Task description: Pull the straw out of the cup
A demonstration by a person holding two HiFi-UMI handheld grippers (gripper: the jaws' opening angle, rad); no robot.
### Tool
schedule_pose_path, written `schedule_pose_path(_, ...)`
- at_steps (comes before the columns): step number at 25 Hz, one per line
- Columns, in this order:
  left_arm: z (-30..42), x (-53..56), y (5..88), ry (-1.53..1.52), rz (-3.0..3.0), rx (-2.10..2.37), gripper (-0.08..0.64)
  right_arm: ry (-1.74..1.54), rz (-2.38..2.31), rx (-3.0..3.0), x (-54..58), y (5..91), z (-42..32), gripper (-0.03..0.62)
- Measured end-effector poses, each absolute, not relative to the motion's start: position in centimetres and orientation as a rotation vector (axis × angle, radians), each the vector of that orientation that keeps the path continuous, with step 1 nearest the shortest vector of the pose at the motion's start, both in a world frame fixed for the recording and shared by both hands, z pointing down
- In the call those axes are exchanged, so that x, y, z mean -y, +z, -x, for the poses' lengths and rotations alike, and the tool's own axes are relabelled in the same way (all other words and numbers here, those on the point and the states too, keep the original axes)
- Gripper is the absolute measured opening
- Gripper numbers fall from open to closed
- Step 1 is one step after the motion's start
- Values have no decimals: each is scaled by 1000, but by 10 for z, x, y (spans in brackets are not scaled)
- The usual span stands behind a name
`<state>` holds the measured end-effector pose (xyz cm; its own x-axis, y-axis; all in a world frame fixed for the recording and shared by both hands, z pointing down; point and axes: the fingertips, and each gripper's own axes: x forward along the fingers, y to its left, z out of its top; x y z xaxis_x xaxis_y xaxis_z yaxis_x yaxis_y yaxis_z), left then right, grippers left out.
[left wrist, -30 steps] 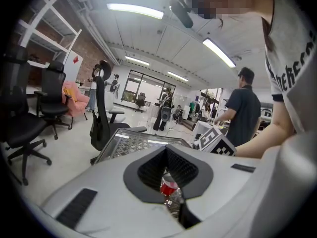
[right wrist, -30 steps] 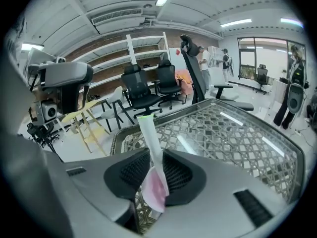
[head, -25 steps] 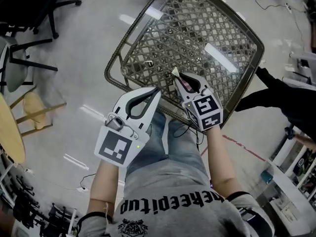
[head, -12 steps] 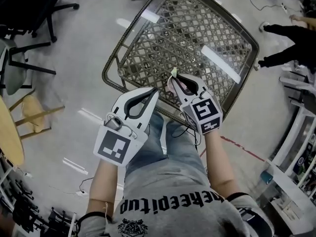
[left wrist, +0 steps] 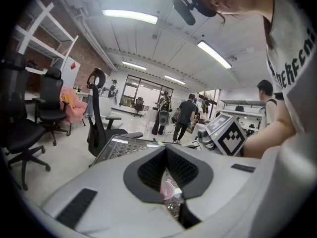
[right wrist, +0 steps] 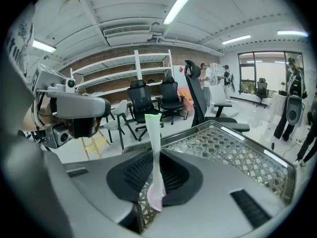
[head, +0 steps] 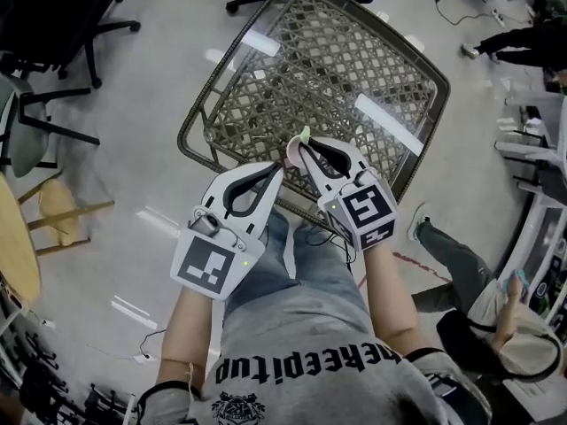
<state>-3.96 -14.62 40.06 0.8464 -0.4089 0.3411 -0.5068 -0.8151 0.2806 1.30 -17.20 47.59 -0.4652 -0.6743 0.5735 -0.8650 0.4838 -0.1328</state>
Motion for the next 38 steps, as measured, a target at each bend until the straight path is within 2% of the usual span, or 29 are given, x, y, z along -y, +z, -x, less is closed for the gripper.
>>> schedule_pose_path(20,3,112,369,334,-2776,661,26,435,-1389,2467,133,387,-27,66)
schedule_pose_path(38,-60,71,325,284,-2895,610,26,313,-1559,2566,78,309,-89,66)
